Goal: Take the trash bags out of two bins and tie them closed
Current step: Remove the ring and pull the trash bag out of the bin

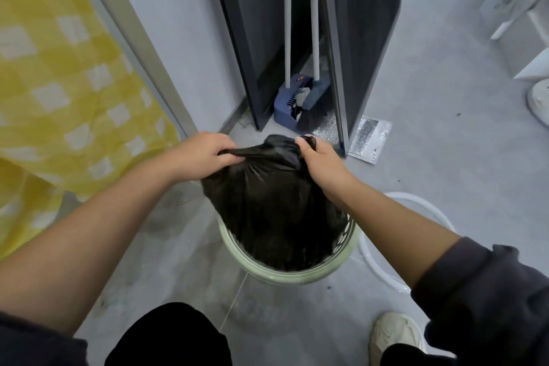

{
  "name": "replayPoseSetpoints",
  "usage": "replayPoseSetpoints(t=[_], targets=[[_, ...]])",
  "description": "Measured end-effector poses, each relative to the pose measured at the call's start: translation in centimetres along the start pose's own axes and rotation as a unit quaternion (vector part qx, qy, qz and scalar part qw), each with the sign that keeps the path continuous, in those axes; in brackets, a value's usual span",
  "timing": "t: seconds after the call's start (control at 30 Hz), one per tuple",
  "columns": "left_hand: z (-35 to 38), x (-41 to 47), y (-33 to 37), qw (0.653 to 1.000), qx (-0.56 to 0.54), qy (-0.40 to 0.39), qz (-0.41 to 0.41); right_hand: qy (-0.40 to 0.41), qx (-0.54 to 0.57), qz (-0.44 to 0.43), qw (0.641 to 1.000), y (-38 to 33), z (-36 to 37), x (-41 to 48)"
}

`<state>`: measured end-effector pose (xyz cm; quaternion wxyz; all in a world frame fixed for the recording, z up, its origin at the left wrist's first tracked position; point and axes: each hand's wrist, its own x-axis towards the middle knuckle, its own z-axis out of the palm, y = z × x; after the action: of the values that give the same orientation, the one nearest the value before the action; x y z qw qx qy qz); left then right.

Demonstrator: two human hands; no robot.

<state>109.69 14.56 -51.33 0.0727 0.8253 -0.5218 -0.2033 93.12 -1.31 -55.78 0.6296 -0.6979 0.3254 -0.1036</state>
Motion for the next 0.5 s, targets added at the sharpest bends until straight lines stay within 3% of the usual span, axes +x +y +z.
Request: replayPoseSetpoints(t=[0.13, 0.27, 0.37, 0.5], targets=[[0.7, 1.1, 1.4, 0.999, -0.029, 0.034, -0.024, -0.064, 0.010, -0.015, 0.998, -1.5, 1.3, -0.6], [1.0, 1.5, 1.3, 0.994, -0.067, 0.062, -0.062, -0.122, -0.111, -0.085, 0.983, -1.6, 1.0, -1.3], [0.8, 0.9, 0.3, 0.992, -0.082, 0.041, -0.090, -0.099, -0.095, -0.093, 0.986, -0.8, 0.6, -0.8], [0.5, -0.1, 0.2, 0.993, -0.091, 0.020, -0.078, -0.027, -0.033, -0.040, 0.998, -0.1, 1.2, -0.3]])
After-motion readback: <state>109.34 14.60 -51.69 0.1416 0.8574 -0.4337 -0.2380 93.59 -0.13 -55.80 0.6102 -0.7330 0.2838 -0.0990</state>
